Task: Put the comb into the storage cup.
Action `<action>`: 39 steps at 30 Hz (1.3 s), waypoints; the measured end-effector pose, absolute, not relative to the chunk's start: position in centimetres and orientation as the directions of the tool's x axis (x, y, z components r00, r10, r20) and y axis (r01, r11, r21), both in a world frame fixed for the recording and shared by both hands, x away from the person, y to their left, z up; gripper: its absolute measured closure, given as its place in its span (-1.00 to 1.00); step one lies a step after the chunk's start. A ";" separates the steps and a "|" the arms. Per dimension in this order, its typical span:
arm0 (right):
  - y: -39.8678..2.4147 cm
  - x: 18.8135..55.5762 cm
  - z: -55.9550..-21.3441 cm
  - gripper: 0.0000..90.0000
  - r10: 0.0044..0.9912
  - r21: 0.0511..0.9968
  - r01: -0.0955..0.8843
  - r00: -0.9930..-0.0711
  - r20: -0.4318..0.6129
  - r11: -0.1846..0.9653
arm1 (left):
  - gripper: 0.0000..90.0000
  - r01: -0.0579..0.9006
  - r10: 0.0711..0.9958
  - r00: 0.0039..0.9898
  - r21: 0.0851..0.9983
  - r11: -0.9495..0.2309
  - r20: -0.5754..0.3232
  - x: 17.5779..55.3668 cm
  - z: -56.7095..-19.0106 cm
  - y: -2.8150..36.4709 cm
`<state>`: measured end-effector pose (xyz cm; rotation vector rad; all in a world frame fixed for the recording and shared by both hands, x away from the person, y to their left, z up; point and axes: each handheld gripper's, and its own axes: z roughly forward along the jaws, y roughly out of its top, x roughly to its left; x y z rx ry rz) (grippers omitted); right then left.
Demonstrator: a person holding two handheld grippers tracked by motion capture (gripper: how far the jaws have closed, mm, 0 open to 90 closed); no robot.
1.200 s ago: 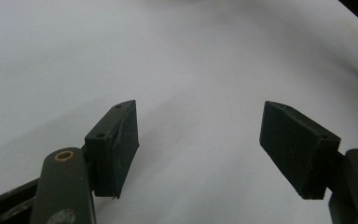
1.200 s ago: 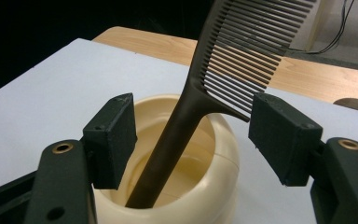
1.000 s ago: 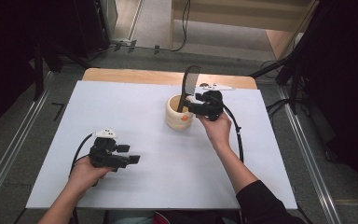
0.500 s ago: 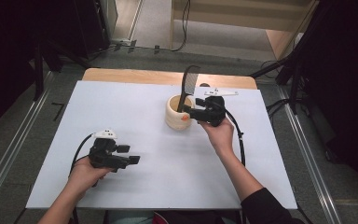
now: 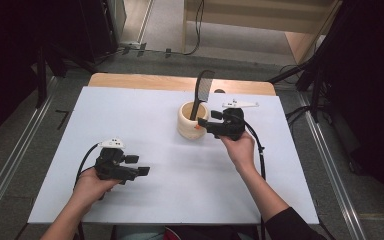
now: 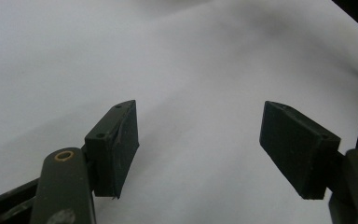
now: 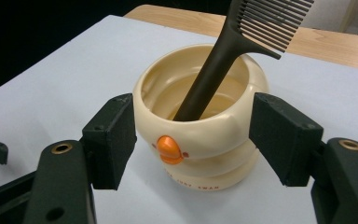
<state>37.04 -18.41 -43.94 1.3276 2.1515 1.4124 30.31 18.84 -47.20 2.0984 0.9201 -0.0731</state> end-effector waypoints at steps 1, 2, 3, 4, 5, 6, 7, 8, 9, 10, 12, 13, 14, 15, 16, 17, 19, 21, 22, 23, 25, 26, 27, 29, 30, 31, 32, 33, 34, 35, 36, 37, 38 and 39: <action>-18.4 36.9 -43.9 -0.34 0.786 0.824 0.554 -0.560 0.263 0.119 | -0.36 0.634 0.586 0.731 0.666 -0.394 -0.349 30.3 -47.2 18.8; -18.5 36.8 -43.9 -0.34 0.784 0.824 0.553 -0.564 0.261 0.123 | -0.36 0.634 0.586 0.731 0.666 -0.393 -0.350 30.3 -47.2 18.8; -18.5 36.7 -43.9 -0.34 0.783 0.827 0.549 -0.565 0.259 0.122 | -0.36 0.633 0.586 0.731 0.666 -0.394 -0.349 30.3 -47.2 18.8; -18.5 36.5 -43.9 -0.35 0.780 0.828 0.547 -0.569 0.259 0.124 | -0.36 0.634 0.586 0.731 0.666 -0.393 -0.350 30.3 -47.2 18.8; -18.5 36.4 -44.0 -0.35 0.779 0.828 0.546 -0.573 0.257 0.128 | -0.36 0.634 0.587 0.730 0.666 -0.393 -0.349 30.3 -47.2 18.8; -18.5 36.3 -44.0 -0.35 0.777 0.829 0.542 -0.577 0.251 0.134 | -0.36 0.634 0.586 0.731 0.666 -0.394 -0.350 30.3 -47.2 18.9; -18.5 36.2 -44.0 -0.36 0.776 0.829 0.542 -0.579 0.250 0.137 | -0.36 0.634 0.587 0.731 0.666 -0.394 -0.349 30.3 -47.2 18.9; -18.5 36.1 -44.1 -0.36 0.774 0.828 0.543 -0.582 0.249 0.142 | -0.36 0.634 0.587 0.731 0.666 -0.394 -0.349 30.3 -47.2 18.9; -18.5 36.0 -44.1 -0.36 0.771 0.827 0.543 -0.587 0.247 0.147 | -0.36 0.634 0.587 0.731 0.666 -0.393 -0.349 30.3 -47.2 18.9; -18.5 35.9 -44.2 -0.36 0.768 0.826 0.544 -0.589 0.251 0.147 | -0.36 0.633 0.588 0.730 0.667 -0.392 -0.348 30.3 -47.2 18.9; -18.5 35.7 -44.4 -0.36 0.763 0.826 0.543 -0.596 0.249 0.155 | -0.36 0.633 0.588 0.731 0.667 -0.393 -0.348 30.3 -47.2 18.9; -18.5 35.6 -44.5 -0.36 0.760 0.823 0.543 -0.602 0.246 0.163 | -0.36 0.634 0.587 0.730 0.666 -0.393 -0.349 30.3 -47.2 18.9; -18.6 35.6 -44.6 -0.36 0.759 0.823 0.543 -0.603 0.244 0.167 | -0.36 0.634 0.588 0.730 0.666 -0.393 -0.348 30.3 -47.2 18.9; -18.6 35.5 -44.7 -0.36 0.758 0.822 0.543 -0.605 0.242 0.171 | -0.36 0.634 0.589 0.730 0.667 -0.391 -0.348 30.3 -47.2 18.9; -18.7 35.4 -44.7 -0.36 0.757 0.821 0.545 -0.606 0.244 0.171 | -0.36 0.633 0.588 0.730 0.668 -0.391 -0.348 30.3 -47.2 18.9; -18.7 35.3 -44.8 -0.36 0.755 0.823 0.542 -0.608 0.245 0.170 | -0.36 0.633 0.588 0.730 0.668 -0.390 -0.349 30.3 -47.2 18.9; -18.8 35.1 -44.8 -0.37 0.754 0.828 0.533 -0.613 0.236 0.174 | -0.36 0.634 0.588 0.729 0.669 -0.389 -0.350 30.3 -47.2 18.9; -18.9 34.8 -44.8 -0.37 0.754 0.830 0.530 -0.614 0.233 0.175 | -0.36 0.633 0.587 0.730 0.669 -0.389 -0.350 30.3 -47.2 18.9; -19.0 34.7 -44.9 -0.38 0.752 0.834 0.524 -0.617 0.232 0.172 | -0.36 0.634 0.587 0.730 0.668 -0.389 -0.350 30.3 -47.2 18.9; -19.1 34.6 -44.9 -0.39 0.751 0.832 0.527 -0.617 0.233 0.175 | -0.36 0.634 0.588 0.730 0.668 -0.390 -0.350 30.3 -47.2 18.9; -19.2 34.3 -44.9 -0.40 0.748 0.835 0.522 -0.621 0.233 0.174 | -0.36 0.632 0.587 0.731 0.669 -0.390 -0.349 30.3 -47.2 18.9; -19.3 34.2 -45.0 -0.40 0.748 0.837 0.517 -0.623 0.227 0.176 | -0.36 0.633 0.586 0.731 0.669 -0.391 -0.349 30.3 -47.2 19.0; -19.4 34.1 -45.1 -0.40 0.748 0.837 0.517 -0.624 0.225 0.179 | -0.36 0.633 0.586 0.730 0.670 -0.388 -0.351 30.3 -47.2 19.0; -19.5 33.8 -45.2 -0.41 0.748 0.836 0.517 -0.625 0.222 0.184 | -0.36 0.634 0.590 0.728 0.669 -0.388 -0.349 30.3 -47.2 19.1; -19.6 33.7 -45.2 -0.41 0.749 0.835 0.517 -0.625 0.221 0.186 | -0.36 0.634 0.591 0.728 0.669 -0.387 -0.348 30.3 -47.2 19.1; -19.7 33.5 -45.3 -0.42 0.747 0.838 0.513 -0.628 0.217 0.188 | -0.36 0.635 0.590 0.728 0.668 -0.387 -0.350 30.3 -47.2 19.2; -19.7 33.4 -45.3 -0.42 0.746 0.837 0.513 -0.630 0.215 0.192 | -0.36 0.635 0.591 0.727 0.669 -0.387 -0.349 30.3 -47.2 19.2; -19.8 33.3 -45.3 -0.42 0.745 0.839 0.510 -0.631 0.215 0.190 | -0.36 0.635 0.592 0.727 0.669 -0.387 -0.348 30.3 -47.2 19.2; -19.9 33.1 -45.4 -0.42 0.745 0.840 0.507 -0.632 0.212 0.191 | -0.36 0.635 0.592 0.727 0.668 -0.388 -0.347 30.2 -47.2 19.2; -19.9 33.0 -45.4 -0.42 0.744 0.840 0.506 -0.634 0.211 0.193 | -0.36 0.634 0.592 0.727 0.670 -0.387 -0.347 30.2 -47.2 19.3; -20.0 32.8 -45.4 -0.42 0.743 0.838 0.510 -0.634 0.214 0.194 | -0.36 0.634 0.592 0.727 0.670 -0.386 -0.347 30.2 -47.2 19.3; -20.0 32.8 -45.4 -0.42 0.743 0.838 0.510 -0.634 0.214 0.194 | -0.36 0.634 0.592 0.727 0.670 -0.386 -0.347 30.2 -47.2 19.3; -20.1 32.5 -45.5 -0.43 0.741 0.839 0.508 -0.636 0.215 0.192 | -0.36 0.634 0.592 0.728 0.670 -0.387 -0.347 30.2 -47.2 19.3; -20.2 32.3 -45.6 -0.43 0.740 0.840 0.507 -0.637 0.215 0.192 | -0.36 0.634 0.592 0.727 0.670 -0.386 -0.347 30.2 -47.2 19.3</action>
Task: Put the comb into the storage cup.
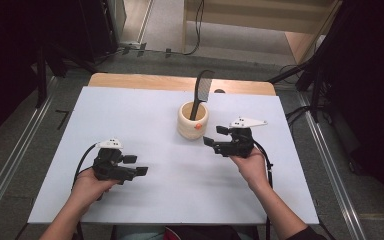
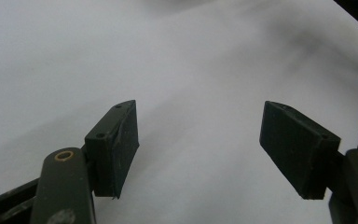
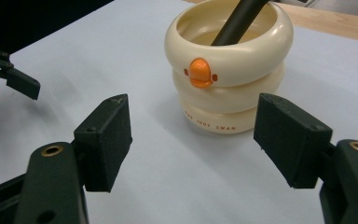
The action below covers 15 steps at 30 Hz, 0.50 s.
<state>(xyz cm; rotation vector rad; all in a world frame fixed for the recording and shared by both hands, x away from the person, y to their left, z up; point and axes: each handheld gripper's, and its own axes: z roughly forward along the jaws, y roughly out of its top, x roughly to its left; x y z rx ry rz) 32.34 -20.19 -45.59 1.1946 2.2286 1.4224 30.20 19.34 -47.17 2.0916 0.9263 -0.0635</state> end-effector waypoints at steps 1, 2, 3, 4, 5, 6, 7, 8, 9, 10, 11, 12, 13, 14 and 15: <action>-20.2 32.2 -45.6 -0.43 0.736 0.838 0.507 -0.643 0.212 0.201 | -0.36 0.634 0.593 0.727 0.670 -0.387 -0.346 30.2 -47.2 19.4; -20.2 32.2 -45.6 -0.43 0.736 0.838 0.507 -0.643 0.212 0.201 | -0.36 0.634 0.593 0.727 0.670 -0.387 -0.346 30.2 -47.2 19.4; -20.3 31.9 -45.7 -0.44 0.737 0.842 0.500 -0.644 0.205 0.203 | -0.36 0.633 0.592 0.728 0.670 -0.387 -0.346 30.2 -47.1 19.4; -20.3 31.7 -45.7 -0.44 0.735 0.843 0.499 -0.646 0.208 0.200 | -0.36 0.632 0.592 0.728 0.671 -0.387 -0.345 30.1 -47.1 19.4; -20.3 31.6 -45.7 -0.44 0.734 0.842 0.501 -0.646 0.209 0.201 | -0.36 0.631 0.591 0.730 0.672 -0.388 -0.343 30.1 -47.1 19.4; -20.3 31.6 -45.7 -0.44 0.734 0.842 0.501 -0.646 0.209 0.201 | -0.36 0.631 0.591 0.730 0.672 -0.388 -0.343 30.1 -47.1 19.4; -20.4 31.4 -45.8 -0.44 0.732 0.844 0.496 -0.650 0.203 0.206 | -0.36 0.631 0.590 0.729 0.674 -0.385 -0.346 30.1 -47.2 19.4; -20.4 31.3 -45.8 -0.44 0.732 0.843 0.497 -0.650 0.203 0.207 | -0.36 0.631 0.590 0.729 0.674 -0.385 -0.346 30.1 -47.2 19.4; -20.4 31.2 -45.8 -0.44 0.730 0.845 0.493 -0.653 0.201 0.208 | -0.36 0.631 0.591 0.730 0.671 -0.389 -0.343 30.0 -47.1 19.5; -20.4 31.1 -45.8 -0.45 0.729 0.847 0.490 -0.654 0.201 0.206 | -0.36 0.630 0.592 0.730 0.671 -0.390 -0.341 30.0 -47.1 19.5; -20.4 31.0 -45.8 -0.45 0.728 0.847 0.489 -0.656 0.200 0.208 | -0.36 0.630 0.592 0.730 0.671 -0.390 -0.342 30.0 -47.1 19.5; -20.4 30.9 -45.8 -0.45 0.729 0.848 0.488 -0.655 0.200 0.205 | -0.36 0.631 0.593 0.729 0.671 -0.389 -0.342 30.0 -47.1 19.5; -20.5 30.8 -45.8 -0.45 0.726 0.847 0.489 -0.658 0.198 0.212 | -0.36 0.630 0.592 0.730 0.673 -0.387 -0.343 30.0 -47.1 19.5; -20.5 30.7 -45.8 -0.45 0.725 0.844 0.492 -0.659 0.200 0.215 | -0.36 0.630 0.592 0.730 0.673 -0.387 -0.342 30.0 -47.1 19.6; -20.5 30.6 -45.8 -0.46 0.723 0.842 0.496 -0.660 0.204 0.215 | -0.36 0.629 0.593 0.730 0.674 -0.387 -0.340 30.0 -47.1 19.6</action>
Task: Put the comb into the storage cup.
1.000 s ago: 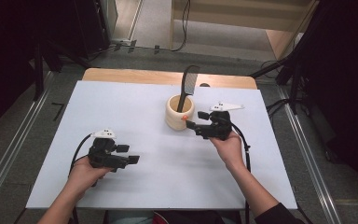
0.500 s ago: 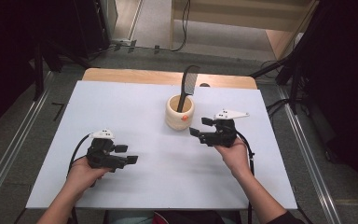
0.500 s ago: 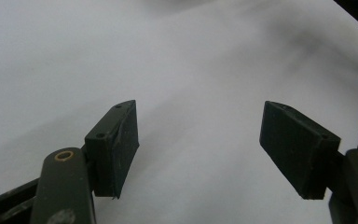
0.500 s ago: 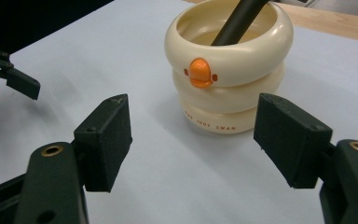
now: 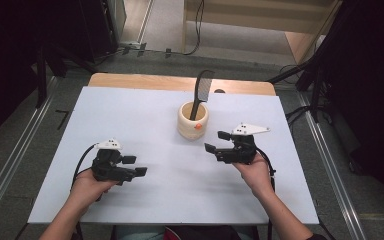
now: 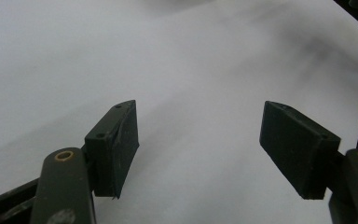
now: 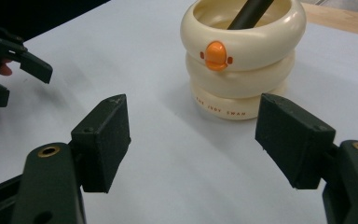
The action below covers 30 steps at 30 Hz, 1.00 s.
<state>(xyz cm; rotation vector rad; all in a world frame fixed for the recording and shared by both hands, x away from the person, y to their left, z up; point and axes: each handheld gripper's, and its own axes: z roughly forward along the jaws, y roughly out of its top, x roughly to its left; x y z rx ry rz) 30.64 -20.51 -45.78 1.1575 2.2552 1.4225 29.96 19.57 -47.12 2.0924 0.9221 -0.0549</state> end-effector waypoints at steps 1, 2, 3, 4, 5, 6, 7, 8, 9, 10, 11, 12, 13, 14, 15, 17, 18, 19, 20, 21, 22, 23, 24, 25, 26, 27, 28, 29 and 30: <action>-20.6 30.5 -45.8 -0.46 0.722 0.845 0.490 -0.662 0.202 0.213 | -0.36 0.629 0.594 0.729 0.675 -0.386 -0.341 30.0 -47.1 19.6; -20.6 30.4 -45.9 -0.46 0.723 0.849 0.485 -0.661 0.199 0.209 | -0.36 0.629 0.594 0.729 0.675 -0.386 -0.341 29.9 -47.1 19.6; -20.7 30.3 -45.9 -0.46 0.720 0.850 0.485 -0.663 0.204 0.206 | -0.36 0.629 0.594 0.729 0.675 -0.386 -0.340 29.9 -47.1 19.6; -20.7 30.2 -46.0 -0.46 0.719 0.848 0.487 -0.664 0.205 0.208 | -0.36 0.629 0.594 0.729 0.676 -0.385 -0.340 29.9 -47.1 19.6; -20.7 30.1 -46.0 -0.46 0.719 0.847 0.490 -0.663 0.209 0.207 | -0.36 0.629 0.594 0.729 0.675 -0.386 -0.340 29.9 -47.1 19.6; -20.8 30.0 -46.1 -0.46 0.718 0.848 0.487 -0.665 0.204 0.210 | -0.36 0.629 0.593 0.729 0.676 -0.385 -0.341 29.9 -47.1 19.6; -20.8 29.9 -46.1 -0.46 0.717 0.849 0.485 -0.667 0.203 0.211 | -0.36 0.628 0.593 0.730 0.676 -0.386 -0.340 29.9 -47.1 19.6; -20.9 29.8 -46.1 -0.46 0.716 0.849 0.485 -0.668 0.204 0.210 | -0.36 0.628 0.592 0.730 0.675 -0.387 -0.341 29.9 -47.1 19.6; -21.0 29.7 -46.2 -0.46 0.716 0.849 0.486 -0.667 0.206 0.209 | -0.36 0.628 0.592 0.731 0.675 -0.387 -0.341 29.9 -47.1 19.5; -21.1 29.5 -46.2 -0.46 0.716 0.849 0.486 -0.667 0.206 0.209 | -0.36 0.628 0.592 0.730 0.676 -0.386 -0.341 29.9 -47.1 19.5; -21.1 29.4 -46.2 -0.46 0.714 0.845 0.490 -0.669 0.208 0.212 | -0.36 0.628 0.592 0.730 0.676 -0.386 -0.341 29.9 -47.1 19.6; -21.2 29.3 -46.2 -0.46 0.712 0.846 0.489 -0.670 0.209 0.211 | -0.36 0.628 0.593 0.730 0.676 -0.385 -0.340 29.9 -47.1 19.6; -21.3 29.1 -46.2 -0.46 0.712 0.848 0.486 -0.671 0.208 0.210 | -0.36 0.628 0.592 0.730 0.676 -0.385 -0.341 29.9 -47.1 19.6; -21.4 29.0 -46.2 -0.46 0.710 0.849 0.486 -0.672 0.211 0.208 | -0.36 0.628 0.592 0.730 0.676 -0.385 -0.341 29.9 -47.1 19.6; -21.5 28.8 -46.2 -0.46 0.710 0.848 0.487 -0.672 0.212 0.208 | -0.36 0.628 0.591 0.731 0.676 -0.385 -0.341 29.9 -47.1 19.6; -21.7 28.6 -46.3 -0.46 0.710 0.847 0.488 -0.672 0.211 0.210 | -0.36 0.627 0.591 0.731 0.675 -0.388 -0.340 29.9 -47.1 19.5; -21.8 28.4 -46.3 -0.46 0.710 0.845 0.492 -0.671 0.214 0.211 | -0.36 0.627 0.591 0.731 0.675 -0.388 -0.340 29.9 -47.1 19.5; -21.9 28.3 -46.4 -0.46 0.709 0.843 0.494 -0.671 0.215 0.211 | -0.36 0.627 0.591 0.731 0.675 -0.388 -0.340 29.9 -47.1 19.5; -22.0 28.2 -46.4 -0.46 0.708 0.844 0.492 -0.673 0.214 0.212 | -0.36 0.627 0.590 0.731 0.677 -0.386 -0.341 29.9 -47.1 19.5; -22.1 28.1 -46.4 -0.46 0.708 0.845 0.492 -0.672 0.216 0.209 | -0.36 0.628 0.591 0.731 0.677 -0.385 -0.342 29.9 -47.1 19.5; -22.2 28.0 -46.4 -0.46 0.708 0.841 0.498 -0.671 0.219 0.212 | -0.36 0.628 0.591 0.730 0.676 -0.384 -0.342 29.9 -47.1 19.5; -22.3 27.9 -46.5 -0.46 0.708 0.843 0.495 -0.673 0.217 0.212 | -0.36 0.628 0.591 0.730 0.676 -0.384 -0.343 29.9 -47.1 19.5; -22.4 27.7 -46.5 -0.46 0.709 0.842 0.497 -0.670 0.219 0.210 | -0.36 0.628 0.591 0.730 0.676 -0.384 -0.343 29.9 -47.1 19.5; -22.4 27.7 -46.5 -0.46 0.709 0.842 0.497 -0.670 0.219 0.210 | -0.36 0.628 0.591 0.730 0.676 -0.385 -0.342 29.9 -47.1 19.5; -22.6 27.5 -46.5 -0.46 0.708 0.841 0.499 -0.670 0.221 0.210 | -0.36 0.628 0.591 0.730 0.676 -0.385 -0.343 29.9 -47.1 19.5; -22.7 27.4 -46.6 -0.46 0.709 0.840 0.499 -0.670 0.220 0.211 | -0.36 0.628 0.591 0.731 0.676 -0.385 -0.343 29.8 -47.1 19.5; -22.8 27.3 -46.6 -0.46 0.708 0.840 0.498 -0.671 0.219 0.213 | -0.36 0.628 0.590 0.731 0.676 -0.385 -0.343 29.8 -47.1 19.5; -22.9 27.2 -46.6 -0.46 0.710 0.839 0.501 -0.669 0.219 0.213 | -0.36 0.628 0.591 0.730 0.676 -0.385 -0.342 29.8 -47.1 19.5; -23.0 27.1 -46.7 -0.46 0.711 0.839 0.502 -0.668 0.221 0.210 | -0.36 0.628 0.591 0.730 0.676 -0.385 -0.342 29.8 -47.1 19.5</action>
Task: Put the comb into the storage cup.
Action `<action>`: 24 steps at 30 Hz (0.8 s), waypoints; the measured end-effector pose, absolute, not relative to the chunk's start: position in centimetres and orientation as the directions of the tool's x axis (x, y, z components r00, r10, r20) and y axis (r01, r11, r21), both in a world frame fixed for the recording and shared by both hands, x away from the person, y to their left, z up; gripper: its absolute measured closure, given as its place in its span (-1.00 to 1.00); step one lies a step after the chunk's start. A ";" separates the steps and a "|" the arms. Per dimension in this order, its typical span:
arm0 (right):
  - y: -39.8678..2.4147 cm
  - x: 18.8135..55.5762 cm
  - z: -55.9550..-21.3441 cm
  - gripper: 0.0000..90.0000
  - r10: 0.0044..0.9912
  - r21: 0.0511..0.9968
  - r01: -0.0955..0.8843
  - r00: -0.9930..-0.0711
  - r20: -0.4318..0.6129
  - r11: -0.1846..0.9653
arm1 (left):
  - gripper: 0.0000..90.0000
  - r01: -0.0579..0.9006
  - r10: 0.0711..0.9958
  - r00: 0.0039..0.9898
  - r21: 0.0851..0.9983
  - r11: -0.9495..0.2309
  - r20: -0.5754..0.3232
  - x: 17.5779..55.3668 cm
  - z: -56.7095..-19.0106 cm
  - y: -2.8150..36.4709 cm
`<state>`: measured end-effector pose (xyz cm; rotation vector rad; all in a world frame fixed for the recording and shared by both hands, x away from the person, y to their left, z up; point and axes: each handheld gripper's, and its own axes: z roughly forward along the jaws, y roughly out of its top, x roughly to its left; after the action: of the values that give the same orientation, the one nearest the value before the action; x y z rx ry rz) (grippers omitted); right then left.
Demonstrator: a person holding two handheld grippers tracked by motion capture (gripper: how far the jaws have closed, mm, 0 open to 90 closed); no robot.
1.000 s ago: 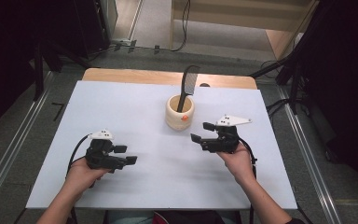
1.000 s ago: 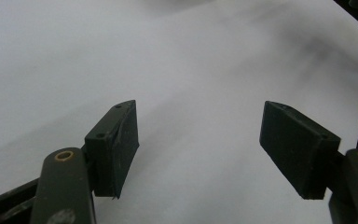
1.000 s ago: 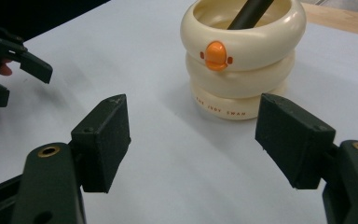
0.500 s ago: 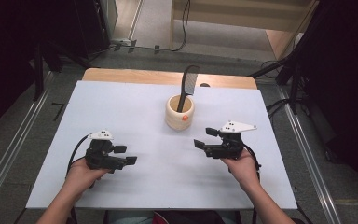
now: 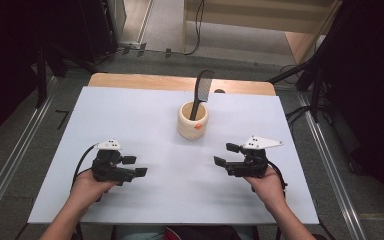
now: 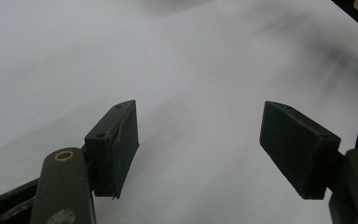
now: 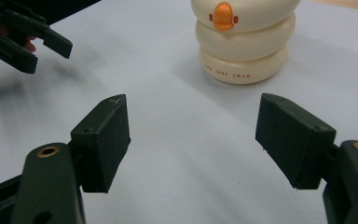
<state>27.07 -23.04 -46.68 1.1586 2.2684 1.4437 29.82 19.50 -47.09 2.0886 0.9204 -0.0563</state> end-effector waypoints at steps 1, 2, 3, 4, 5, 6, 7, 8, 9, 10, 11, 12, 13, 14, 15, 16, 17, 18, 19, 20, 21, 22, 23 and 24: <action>-23.2 27.0 -46.7 -0.46 0.711 0.838 0.503 -0.667 0.222 0.210 | -0.36 0.629 0.591 0.730 0.676 -0.385 -0.342 29.8 -47.1 19.5; -23.3 26.9 -46.7 -0.46 0.713 0.837 0.507 -0.664 0.225 0.208 | -0.36 0.629 0.592 0.730 0.676 -0.384 -0.343 29.8 -47.1 19.5; -23.5 26.8 -46.8 -0.46 0.713 0.838 0.506 -0.664 0.225 0.207 | -0.36 0.629 0.592 0.729 0.676 -0.383 -0.343 29.8 -47.1 19.5; -23.6 26.7 -46.8 -0.46 0.712 0.834 0.509 -0.665 0.226 0.210 | -0.36 0.629 0.592 0.729 0.676 -0.383 -0.343 29.8 -47.1 19.5; -23.7 26.6 -46.8 -0.46 0.713 0.835 0.507 -0.665 0.222 0.213 | -0.36 0.629 0.592 0.729 0.676 -0.384 -0.343 29.8 -47.1 19.5; -23.9 26.5 -46.8 -0.46 0.713 0.838 0.504 -0.665 0.222 0.210 | -0.36 0.629 0.592 0.729 0.676 -0.384 -0.343 29.8 -47.1 19.5; -24.0 26.4 -46.8 -0.46 0.715 0.837 0.506 -0.662 0.224 0.207 | -0.36 0.629 0.592 0.730 0.677 -0.383 -0.343 29.8 -47.1 19.5; -24.1 26.3 -46.9 -0.46 0.716 0.835 0.510 -0.661 0.225 0.208 | -0.36 0.629 0.592 0.730 0.677 -0.383 -0.343 29.8 -47.1 19.5; -24.2 26.2 -46.9 -0.46 0.716 0.835 0.508 -0.662 0.223 0.210 | -0.36 0.629 0.592 0.730 0.675 -0.384 -0.343 29.8 -47.1 19.5; -24.3 26.2 -46.9 -0.46 0.717 0.835 0.508 -0.661 0.221 0.211 | -0.36 0.629 0.592 0.730 0.675 -0.384 -0.343 29.8 -47.1 19.5; -24.4 26.1 -47.0 -0.46 0.719 0.834 0.511 -0.658 0.223 0.208 | -0.36 0.630 0.595 0.727 0.675 -0.383 -0.341 29.7 -47.1 19.6; -24.5 26.0 -47.0 -0.46 0.719 0.836 0.508 -0.660 0.220 0.210 | -0.36 0.630 0.595 0.727 0.676 -0.381 -0.343 29.6 -47.1 19.7; -24.5 26.0 -47.0 -0.46 0.719 0.836 0.508 -0.660 0.220 0.210 | -0.36 0.630 0.595 0.727 0.676 -0.381 -0.343 29.6 -47.1 19.7; -24.6 25.9 -47.0 -0.46 0.719 0.835 0.508 -0.660 0.218 0.213 | -0.36 0.633 0.595 0.725 0.676 -0.377 -0.347 29.6 -47.1 19.8; -24.7 25.9 -47.1 -0.46 0.720 0.833 0.511 -0.658 0.221 0.212 | -0.36 0.634 0.597 0.723 0.677 -0.374 -0.347 29.6 -47.1 19.9; -25.0 25.8 -47.2 -0.46 0.723 0.833 0.511 -0.655 0.219 0.211 | -0.36 0.635 0.598 0.722 0.677 -0.372 -0.348 29.5 -47.1 20.0; -25.0 25.7 -47.2 -0.46 0.726 0.833 0.513 -0.652 0.220 0.209 | -0.36 0.633 0.598 0.723 0.679 -0.371 -0.347 29.5 -47.1 20.1; -25.1 25.7 -47.3 -0.46 0.727 0.830 0.515 -0.651 0.218 0.213 | -0.36 0.634 0.599 0.722 0.679 -0.370 -0.347 29.5 -47.1 20.1; -25.2 25.7 -47.4 -0.46 0.727 0.830 0.515 -0.652 0.217 0.213 | -0.36 0.634 0.599 0.722 0.679 -0.370 -0.347 29.5 -47.1 20.1; -25.2 25.6 -47.5 -0.46 0.726 0.827 0.516 -0.654 0.212 0.222 | -0.36 0.633 0.598 0.723 0.679 -0.372 -0.347 29.4 -47.0 20.2; -25.2 25.6 -47.6 -0.46 0.726 0.827 0.514 -0.655 0.208 0.227 | -0.36 0.633 0.598 0.723 0.679 -0.372 -0.347 29.4 -47.0 20.2; -25.3 25.5 -47.6 -0.46 0.728 0.826 0.516 -0.653 0.208 0.227 | -0.36 0.634 0.596 0.723 0.679 -0.370 -0.350 29.4 -47.0 20.3; -25.4 25.5 -47.7 -0.46 0.727 0.825 0.518 -0.653 0.211 0.226 | -0.36 0.634 0.596 0.723 0.679 -0.370 -0.350 29.4 -47.0 20.3; -25.5 25.4 -47.8 -0.46 0.727 0.825 0.518 -0.653 0.211 0.225 | -0.36 0.635 0.598 0.721 0.679 -0.369 -0.349 29.3 -47.0 20.3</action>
<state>25.44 -25.47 -47.77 1.1806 2.2770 1.3976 29.30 20.35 -47.03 2.0724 0.9342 -0.0543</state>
